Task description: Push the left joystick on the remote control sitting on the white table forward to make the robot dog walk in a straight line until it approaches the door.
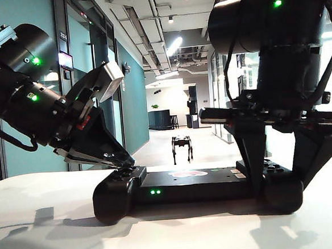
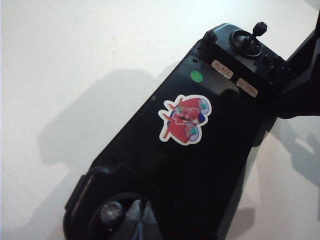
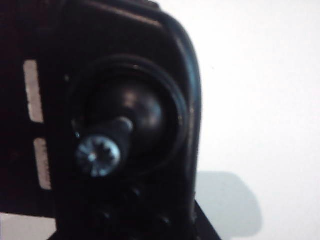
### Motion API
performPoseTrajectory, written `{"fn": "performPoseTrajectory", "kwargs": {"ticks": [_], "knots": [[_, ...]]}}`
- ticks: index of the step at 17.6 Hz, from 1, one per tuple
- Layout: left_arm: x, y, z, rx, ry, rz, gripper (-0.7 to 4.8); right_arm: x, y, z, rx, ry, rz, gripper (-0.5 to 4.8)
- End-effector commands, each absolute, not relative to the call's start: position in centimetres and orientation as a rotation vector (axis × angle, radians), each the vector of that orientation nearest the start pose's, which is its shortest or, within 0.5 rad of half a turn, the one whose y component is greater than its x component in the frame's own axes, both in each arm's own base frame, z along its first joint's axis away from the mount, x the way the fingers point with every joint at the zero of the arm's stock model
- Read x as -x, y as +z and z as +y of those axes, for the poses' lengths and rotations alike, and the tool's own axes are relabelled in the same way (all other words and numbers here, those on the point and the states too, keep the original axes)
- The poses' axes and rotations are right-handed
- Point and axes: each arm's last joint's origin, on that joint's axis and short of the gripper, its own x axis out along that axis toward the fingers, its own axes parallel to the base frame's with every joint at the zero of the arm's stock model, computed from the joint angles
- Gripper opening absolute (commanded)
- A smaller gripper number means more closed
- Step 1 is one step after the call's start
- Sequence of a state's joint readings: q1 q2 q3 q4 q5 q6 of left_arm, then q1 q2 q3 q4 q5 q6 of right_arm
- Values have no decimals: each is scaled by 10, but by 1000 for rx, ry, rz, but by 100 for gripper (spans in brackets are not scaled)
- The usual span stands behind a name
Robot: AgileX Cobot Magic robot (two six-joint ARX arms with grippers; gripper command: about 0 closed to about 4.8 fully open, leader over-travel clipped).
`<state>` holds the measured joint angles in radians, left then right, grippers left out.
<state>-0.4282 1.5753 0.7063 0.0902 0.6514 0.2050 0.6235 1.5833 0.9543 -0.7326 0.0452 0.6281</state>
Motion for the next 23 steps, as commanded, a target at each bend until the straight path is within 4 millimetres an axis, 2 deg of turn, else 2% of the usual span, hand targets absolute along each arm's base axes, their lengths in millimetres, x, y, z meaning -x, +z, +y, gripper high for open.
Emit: {"fn": "performPoseTrajectory", "kwargs": {"ticks": [1, 7, 9, 13, 16, 20, 21, 22, 23], "knots": [[-257, 157, -137, -85, -1096, 685, -5, -223, 176, 160, -66, 63, 1401, 198], [-257, 157, -137, -83, -1101, 684, -5, -223, 176, 160, -67, 62, 1399, 198], [-258, 165, -138, -29, -1146, 684, -5, -224, 176, 160, -65, 59, 1396, 198], [-254, 213, -138, 53, -1166, 626, -5, -224, 176, 159, -57, 49, 1388, 198], [-245, 252, -132, 67, -1079, 557, -5, -225, 176, 159, -61, 49, 1382, 198], [-228, 301, -116, 4, -797, 502, -5, -226, 176, 160, -67, 55, 1373, 203], [-223, 308, -113, -2, -773, 485, -5, -225, 176, 160, -67, 55, 1374, 215], [-216, 318, -110, -2, -768, 452, -5, -226, 176, 160, -67, 56, 1373, 295], [-210, 323, -107, -1, -769, 431, -5, -226, 176, 160, -67, 56, 1373, 316]]}}
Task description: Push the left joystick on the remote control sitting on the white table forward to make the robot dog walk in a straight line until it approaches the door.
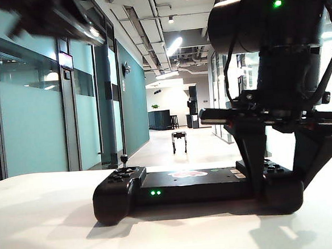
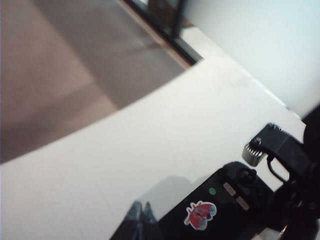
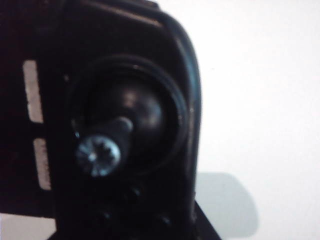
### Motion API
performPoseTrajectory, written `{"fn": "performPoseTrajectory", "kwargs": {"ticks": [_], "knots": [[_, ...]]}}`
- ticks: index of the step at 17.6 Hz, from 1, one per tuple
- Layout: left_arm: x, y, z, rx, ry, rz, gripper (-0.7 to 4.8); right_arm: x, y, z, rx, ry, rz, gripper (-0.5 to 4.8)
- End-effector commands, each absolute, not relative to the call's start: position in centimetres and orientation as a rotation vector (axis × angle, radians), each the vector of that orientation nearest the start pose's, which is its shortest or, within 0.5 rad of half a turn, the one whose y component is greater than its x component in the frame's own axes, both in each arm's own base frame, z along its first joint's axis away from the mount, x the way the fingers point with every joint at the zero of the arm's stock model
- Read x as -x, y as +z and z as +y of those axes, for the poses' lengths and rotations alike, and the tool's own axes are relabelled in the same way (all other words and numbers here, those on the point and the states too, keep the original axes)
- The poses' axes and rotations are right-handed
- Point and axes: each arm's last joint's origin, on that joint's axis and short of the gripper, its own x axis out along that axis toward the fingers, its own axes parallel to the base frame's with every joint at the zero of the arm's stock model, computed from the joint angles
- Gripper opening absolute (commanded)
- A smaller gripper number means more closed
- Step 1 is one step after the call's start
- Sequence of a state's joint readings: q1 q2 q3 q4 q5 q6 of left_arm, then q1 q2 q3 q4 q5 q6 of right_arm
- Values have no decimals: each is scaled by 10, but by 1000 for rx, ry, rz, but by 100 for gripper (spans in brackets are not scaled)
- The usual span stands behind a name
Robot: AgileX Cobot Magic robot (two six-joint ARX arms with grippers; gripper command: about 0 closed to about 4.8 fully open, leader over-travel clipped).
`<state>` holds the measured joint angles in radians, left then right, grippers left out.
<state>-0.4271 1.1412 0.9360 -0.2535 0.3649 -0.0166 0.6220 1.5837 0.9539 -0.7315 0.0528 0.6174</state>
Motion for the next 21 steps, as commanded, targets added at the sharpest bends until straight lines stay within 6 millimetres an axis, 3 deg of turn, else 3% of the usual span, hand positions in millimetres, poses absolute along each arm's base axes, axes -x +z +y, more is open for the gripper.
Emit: {"fn": "performPoseTrajectory", "kwargs": {"ticks": [1, 5, 10, 11, 12, 14, 21], "knots": [[-205, 328, -105, 0, -770, 411, -5, -226, 177, 160, -67, 57, 1373, 316], [-192, 338, -97, -7, -729, 369, -5, -225, 184, 159, -59, 87, 1354, 316], [-183, 342, -93, 17, -721, 376, -5, -224, 231, 159, -75, 132, 1280, 315], [-180, 343, -92, 17, -720, 375, -5, -222, 243, 157, -81, 139, 1272, 286], [-177, 344, -91, 17, -720, 375, -5, -220, 253, 156, -83, 141, 1268, 215], [-171, 345, -91, 7, -711, 390, -5, -213, 276, 151, -84, 146, 1257, 7], [-145, 336, -98, -41, -705, 392, -5, -191, 313, 134, 64, 247, 1038, -5]]}}
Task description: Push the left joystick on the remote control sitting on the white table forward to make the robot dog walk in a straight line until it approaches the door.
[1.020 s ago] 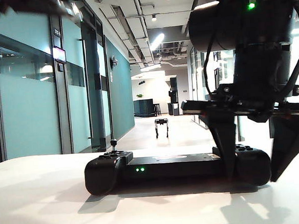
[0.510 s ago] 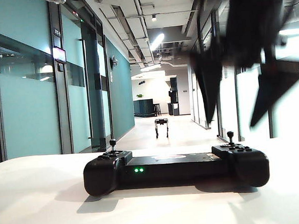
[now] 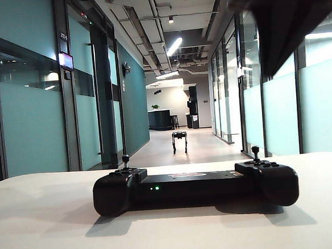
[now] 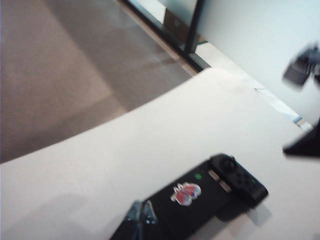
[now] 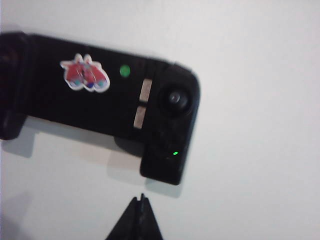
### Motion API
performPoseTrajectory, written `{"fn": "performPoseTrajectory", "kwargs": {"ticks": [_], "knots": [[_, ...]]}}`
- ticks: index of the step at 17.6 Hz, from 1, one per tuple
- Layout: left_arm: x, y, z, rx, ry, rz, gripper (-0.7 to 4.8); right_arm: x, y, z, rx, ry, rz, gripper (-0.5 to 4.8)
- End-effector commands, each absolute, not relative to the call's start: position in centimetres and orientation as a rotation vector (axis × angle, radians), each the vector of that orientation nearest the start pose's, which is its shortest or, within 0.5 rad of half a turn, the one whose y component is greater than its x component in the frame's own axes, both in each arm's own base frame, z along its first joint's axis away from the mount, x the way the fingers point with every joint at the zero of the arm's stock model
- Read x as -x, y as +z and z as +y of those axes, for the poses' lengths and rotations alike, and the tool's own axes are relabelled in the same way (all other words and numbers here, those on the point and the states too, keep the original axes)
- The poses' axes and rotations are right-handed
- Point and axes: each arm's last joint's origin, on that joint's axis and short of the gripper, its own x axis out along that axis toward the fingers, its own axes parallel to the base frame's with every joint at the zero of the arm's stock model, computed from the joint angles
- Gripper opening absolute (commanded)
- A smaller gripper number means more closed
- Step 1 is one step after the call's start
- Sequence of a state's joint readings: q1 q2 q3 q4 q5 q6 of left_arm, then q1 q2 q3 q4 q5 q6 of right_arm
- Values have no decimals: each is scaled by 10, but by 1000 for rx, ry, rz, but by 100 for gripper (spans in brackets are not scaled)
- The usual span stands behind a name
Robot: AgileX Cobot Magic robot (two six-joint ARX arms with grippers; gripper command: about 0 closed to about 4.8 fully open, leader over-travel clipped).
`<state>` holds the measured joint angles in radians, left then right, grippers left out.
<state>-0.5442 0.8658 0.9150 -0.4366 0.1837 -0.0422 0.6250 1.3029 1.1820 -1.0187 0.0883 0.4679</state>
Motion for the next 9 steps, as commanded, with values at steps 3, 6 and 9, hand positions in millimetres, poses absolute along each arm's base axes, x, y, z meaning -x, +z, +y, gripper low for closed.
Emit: {"fn": "performPoseTrajectory", "kwargs": {"ticks": [3, 6, 9], "knots": [[-135, 322, -96, -37, -726, 359, -5, -181, 330, 124, 82, 286, 865, -5], [-125, 306, -89, -29, -734, 299, -5, -169, 336, 115, 116, 343, 673, -6], [-115, 290, -83, -16, -744, 233, -5, -161, 337, 109, 77, 361, 568, -5]]}}
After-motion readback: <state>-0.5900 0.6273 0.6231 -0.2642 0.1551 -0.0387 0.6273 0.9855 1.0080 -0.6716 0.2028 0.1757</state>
